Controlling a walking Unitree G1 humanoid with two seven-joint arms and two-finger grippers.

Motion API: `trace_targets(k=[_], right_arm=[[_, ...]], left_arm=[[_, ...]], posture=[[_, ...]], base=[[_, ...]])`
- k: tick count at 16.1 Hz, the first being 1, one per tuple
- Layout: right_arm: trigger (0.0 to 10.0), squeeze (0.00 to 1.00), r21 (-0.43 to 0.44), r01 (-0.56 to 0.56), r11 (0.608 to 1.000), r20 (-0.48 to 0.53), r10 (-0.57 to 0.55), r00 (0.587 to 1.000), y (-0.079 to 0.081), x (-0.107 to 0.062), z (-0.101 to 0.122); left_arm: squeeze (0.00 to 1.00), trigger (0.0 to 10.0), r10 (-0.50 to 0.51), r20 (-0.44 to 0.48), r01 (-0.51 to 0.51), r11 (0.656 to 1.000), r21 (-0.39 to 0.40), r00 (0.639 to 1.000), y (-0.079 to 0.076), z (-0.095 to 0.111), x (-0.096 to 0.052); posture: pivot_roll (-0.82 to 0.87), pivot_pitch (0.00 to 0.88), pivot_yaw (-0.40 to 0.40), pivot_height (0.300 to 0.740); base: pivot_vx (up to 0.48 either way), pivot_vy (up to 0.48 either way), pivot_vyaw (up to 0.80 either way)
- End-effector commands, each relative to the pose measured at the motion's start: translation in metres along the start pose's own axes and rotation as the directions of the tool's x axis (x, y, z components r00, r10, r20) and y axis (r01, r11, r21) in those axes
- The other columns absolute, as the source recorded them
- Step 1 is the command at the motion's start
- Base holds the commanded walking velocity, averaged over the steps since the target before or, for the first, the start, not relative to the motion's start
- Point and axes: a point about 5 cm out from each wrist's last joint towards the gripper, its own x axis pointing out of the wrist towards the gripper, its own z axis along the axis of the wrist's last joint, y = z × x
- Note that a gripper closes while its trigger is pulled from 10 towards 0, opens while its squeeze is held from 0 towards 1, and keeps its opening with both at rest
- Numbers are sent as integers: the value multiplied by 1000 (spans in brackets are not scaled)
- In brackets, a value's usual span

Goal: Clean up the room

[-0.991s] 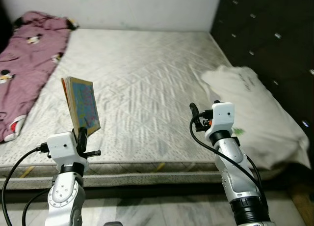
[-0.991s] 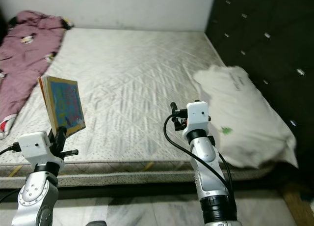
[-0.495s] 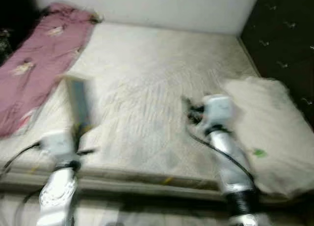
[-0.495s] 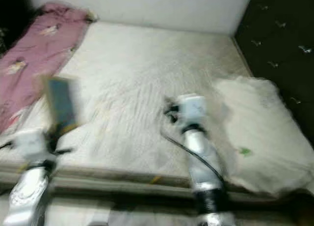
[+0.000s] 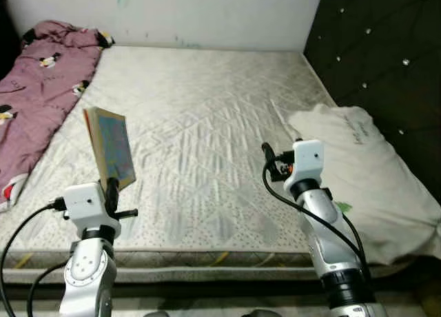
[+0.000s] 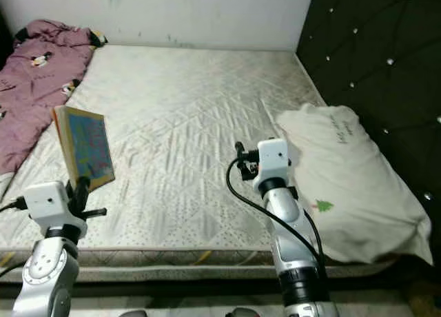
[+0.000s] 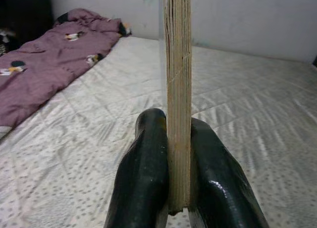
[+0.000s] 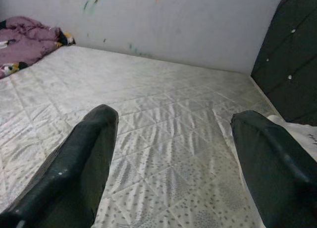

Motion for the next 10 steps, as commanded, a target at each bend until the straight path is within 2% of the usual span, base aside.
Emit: trace_targets(k=[1,10], right_arm=[[10000,0,-2,15,1000,7,-15,1000,-5,1,3],[10000,0,-10,8,1000,0,-8,1000,-5,2,2]], left_arm=[[0,10000,-23,50,23,1000,1,998,-6,12,4],[0,10000,-28,48,28,1000,-13,998,-8,11,5]], posture=[[79,0,-18,740],[78,0,-25,740]], base=[[0,-251,-419],[0,-380,0]])
